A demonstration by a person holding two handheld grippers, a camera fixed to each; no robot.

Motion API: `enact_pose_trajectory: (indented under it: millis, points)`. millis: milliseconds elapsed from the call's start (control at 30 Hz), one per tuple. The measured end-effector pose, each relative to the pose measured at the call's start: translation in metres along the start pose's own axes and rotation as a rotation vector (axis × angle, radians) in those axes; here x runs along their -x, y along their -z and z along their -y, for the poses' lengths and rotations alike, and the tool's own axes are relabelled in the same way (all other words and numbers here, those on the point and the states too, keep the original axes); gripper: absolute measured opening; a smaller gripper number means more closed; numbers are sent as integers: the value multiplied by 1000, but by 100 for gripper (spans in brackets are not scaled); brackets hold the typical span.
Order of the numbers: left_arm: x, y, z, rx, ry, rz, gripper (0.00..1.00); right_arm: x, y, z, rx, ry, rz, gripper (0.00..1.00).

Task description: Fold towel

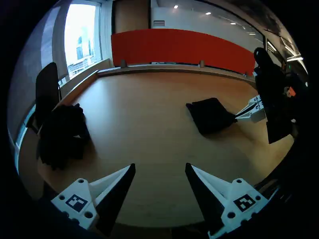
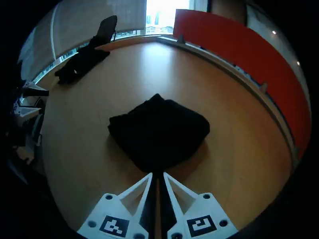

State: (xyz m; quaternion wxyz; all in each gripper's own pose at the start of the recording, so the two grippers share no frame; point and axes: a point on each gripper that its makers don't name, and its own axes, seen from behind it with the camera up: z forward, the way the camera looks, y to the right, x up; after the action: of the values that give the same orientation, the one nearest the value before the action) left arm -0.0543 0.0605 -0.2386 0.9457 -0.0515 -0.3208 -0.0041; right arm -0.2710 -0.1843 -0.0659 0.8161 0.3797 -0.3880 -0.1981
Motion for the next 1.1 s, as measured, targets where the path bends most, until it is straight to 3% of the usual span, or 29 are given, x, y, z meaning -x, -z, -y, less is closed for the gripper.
enact_pose_trajectory:
  millis: [567, 800, 1100]
  points:
    - [-15, 1, -7, 37, -20, -35, 93, -97, 34, -33, 78, 52, -162, 3]
    - [-20, 4, -6, 45, -28, -47, 93, -138, 57, -43, 104, 71, -238, 3]
    - [-24, 6, -9, 59, -36, -58, 93, -166, 87, -61, 149, 70, -300, 3]
